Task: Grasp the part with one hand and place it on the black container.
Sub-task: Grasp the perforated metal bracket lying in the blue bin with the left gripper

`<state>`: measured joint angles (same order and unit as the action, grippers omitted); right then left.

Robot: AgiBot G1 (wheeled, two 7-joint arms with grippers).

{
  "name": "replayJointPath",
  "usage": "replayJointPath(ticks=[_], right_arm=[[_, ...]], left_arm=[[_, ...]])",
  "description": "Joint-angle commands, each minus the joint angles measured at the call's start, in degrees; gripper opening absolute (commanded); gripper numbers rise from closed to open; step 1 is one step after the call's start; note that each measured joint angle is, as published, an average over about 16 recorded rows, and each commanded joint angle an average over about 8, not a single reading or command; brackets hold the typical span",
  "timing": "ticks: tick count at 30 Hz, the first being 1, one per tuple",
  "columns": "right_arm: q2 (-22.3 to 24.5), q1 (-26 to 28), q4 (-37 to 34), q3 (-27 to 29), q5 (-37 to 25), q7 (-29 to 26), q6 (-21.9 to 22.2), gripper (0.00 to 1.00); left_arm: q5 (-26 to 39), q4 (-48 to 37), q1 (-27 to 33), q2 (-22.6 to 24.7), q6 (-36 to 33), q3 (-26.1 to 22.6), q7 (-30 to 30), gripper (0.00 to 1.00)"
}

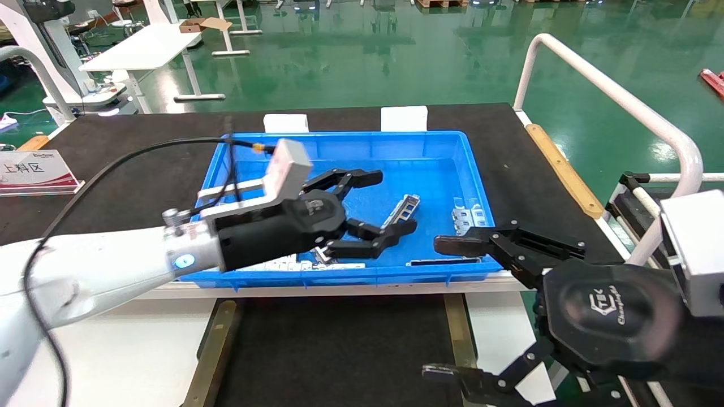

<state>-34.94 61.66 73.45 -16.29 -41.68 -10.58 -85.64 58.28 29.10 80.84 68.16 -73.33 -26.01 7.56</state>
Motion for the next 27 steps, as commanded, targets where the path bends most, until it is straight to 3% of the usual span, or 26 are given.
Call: replayJointPath(ticks=[1, 13, 18, 27], right_arm=[[0.0, 0.0, 0.0, 0.0, 0.0, 0.0, 0.0, 1.00], [0.0, 0.0, 0.0, -0.1, 0.0, 0.0, 0.0, 1.00], [0.0, 0.0, 0.0, -0.1, 0.1, 0.0, 0.0, 1.00], [0.0, 0.0, 0.0, -0.1, 0.1, 0.1, 0.0, 1.00]], left_arm=[[0.9, -3.3, 1.5, 1.8, 1.0, -0.4, 1.7, 1.00], [3.8, -16.3, 7.8, 9.5, 7.7, -2.6, 10.5, 1.00], [3.2, -15.5, 7.5, 10.4, 11.9, -4.9, 11.1, 1.00], [-0.7, -9.6, 5.4, 10.7, 19.7, -12.2, 6.9, 1.00]])
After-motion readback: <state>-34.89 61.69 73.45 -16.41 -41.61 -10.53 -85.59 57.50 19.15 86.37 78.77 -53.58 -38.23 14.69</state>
